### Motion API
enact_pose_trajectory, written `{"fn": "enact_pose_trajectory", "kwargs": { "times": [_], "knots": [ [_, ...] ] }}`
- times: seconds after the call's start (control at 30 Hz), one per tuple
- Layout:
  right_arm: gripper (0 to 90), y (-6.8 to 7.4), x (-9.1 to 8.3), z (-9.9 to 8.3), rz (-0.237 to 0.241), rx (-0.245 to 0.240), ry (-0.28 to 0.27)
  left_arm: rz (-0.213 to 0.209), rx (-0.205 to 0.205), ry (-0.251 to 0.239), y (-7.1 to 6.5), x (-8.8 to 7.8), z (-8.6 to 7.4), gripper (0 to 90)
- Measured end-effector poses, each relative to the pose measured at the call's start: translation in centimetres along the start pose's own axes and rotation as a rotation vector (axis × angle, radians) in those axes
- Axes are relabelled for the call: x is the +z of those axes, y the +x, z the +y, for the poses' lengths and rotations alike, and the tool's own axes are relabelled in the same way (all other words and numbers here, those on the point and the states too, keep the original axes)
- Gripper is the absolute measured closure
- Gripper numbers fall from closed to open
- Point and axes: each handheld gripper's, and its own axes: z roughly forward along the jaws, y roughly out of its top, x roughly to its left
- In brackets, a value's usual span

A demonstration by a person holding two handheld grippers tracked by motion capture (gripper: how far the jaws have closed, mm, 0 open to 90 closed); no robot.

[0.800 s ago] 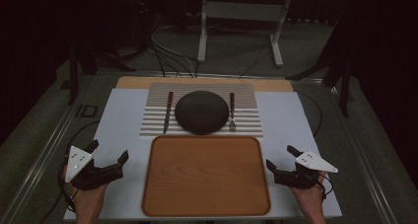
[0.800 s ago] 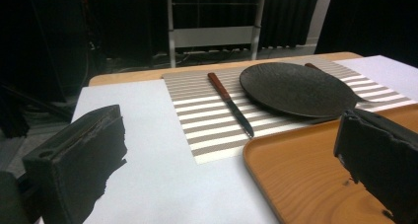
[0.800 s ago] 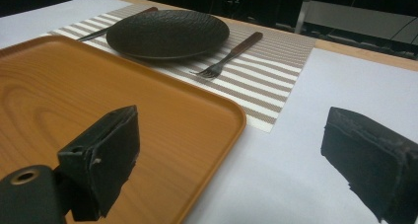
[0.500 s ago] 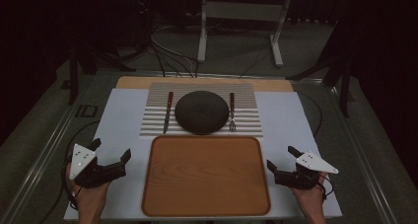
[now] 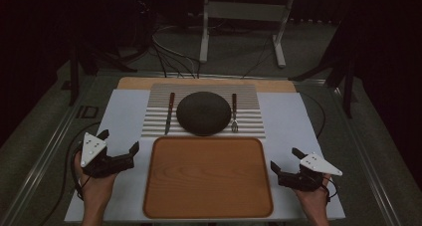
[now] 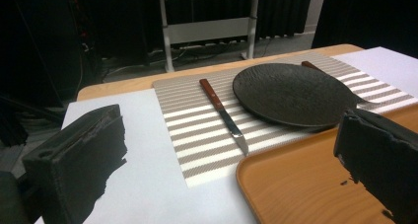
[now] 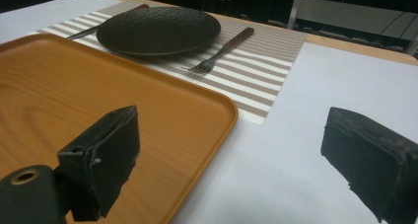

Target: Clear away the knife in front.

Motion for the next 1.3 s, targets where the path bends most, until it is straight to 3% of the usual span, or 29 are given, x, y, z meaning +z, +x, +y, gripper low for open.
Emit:
{"fn": "enact_pose_trajectory", "kwargs": {
  "times": [0.27,0.8,1.3],
  "knots": [
    [7.7,0.0,0.3,0.0,0.002,-0.002,0.009,-0.007,-0.013,-0.024,0.4,1.0,1.3,0.0],
    [7.7,0.0,0.3,0.0,0.001,-0.01,0.017,0.002,-0.037,0.039,0.7,4.5,3.0,0.0],
    [7.7,0.0,0.3,0.0,0.003,-0.009,0.019,0.008,-0.046,0.054,0.8,6.6,4.0,0.0]
  ]
}}
